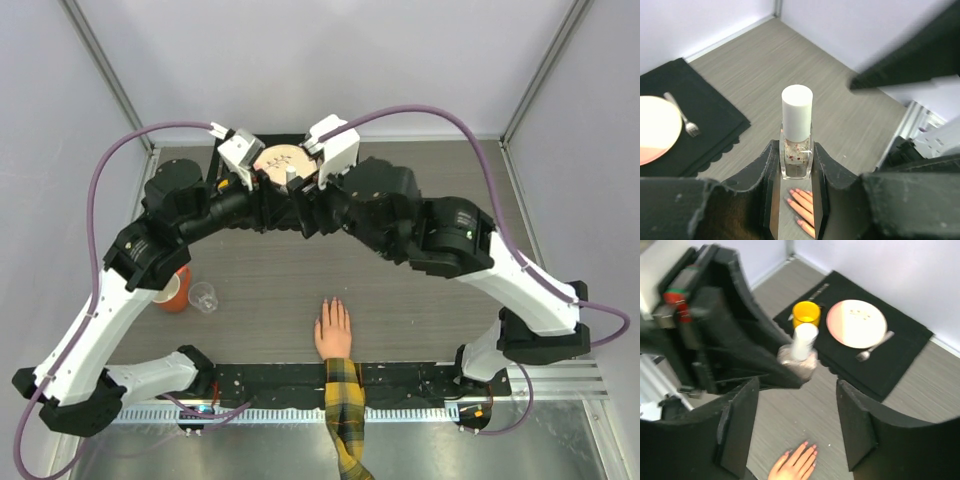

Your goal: Paint the nails

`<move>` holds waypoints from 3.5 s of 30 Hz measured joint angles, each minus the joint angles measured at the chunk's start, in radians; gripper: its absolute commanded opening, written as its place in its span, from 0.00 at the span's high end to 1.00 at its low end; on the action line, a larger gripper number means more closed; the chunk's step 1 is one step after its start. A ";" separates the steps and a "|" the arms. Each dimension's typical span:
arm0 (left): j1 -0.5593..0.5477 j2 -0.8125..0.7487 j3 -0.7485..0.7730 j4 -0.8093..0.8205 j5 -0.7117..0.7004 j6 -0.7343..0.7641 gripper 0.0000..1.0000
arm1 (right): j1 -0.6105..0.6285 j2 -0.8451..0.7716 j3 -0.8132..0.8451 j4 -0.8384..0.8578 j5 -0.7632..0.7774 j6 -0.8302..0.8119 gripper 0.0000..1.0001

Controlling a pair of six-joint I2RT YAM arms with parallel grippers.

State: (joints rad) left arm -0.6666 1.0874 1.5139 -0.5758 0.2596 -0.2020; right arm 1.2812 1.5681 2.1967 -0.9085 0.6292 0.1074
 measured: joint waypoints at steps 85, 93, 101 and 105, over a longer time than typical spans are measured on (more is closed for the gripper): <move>0.001 -0.067 -0.045 0.059 0.445 -0.164 1.00 | -0.531 -0.124 -0.288 0.425 -1.469 0.395 0.46; 0.002 -0.067 -0.045 0.099 0.465 -0.209 1.00 | -0.531 -0.124 -0.335 0.484 -1.519 0.424 0.84; 0.006 -0.048 -0.024 0.083 0.385 -0.241 1.00 | -0.527 -0.160 -0.355 0.481 -1.380 0.310 0.99; 0.004 -0.003 0.010 0.045 0.275 -0.208 1.00 | -0.426 -0.169 -0.311 0.361 -1.031 0.211 0.99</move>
State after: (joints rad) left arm -0.6624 1.0840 1.5234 -0.5304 0.5343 -0.4095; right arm 0.8551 1.3991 1.8858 -0.5472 -0.4015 0.3183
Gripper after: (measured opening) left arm 0.288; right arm 0.181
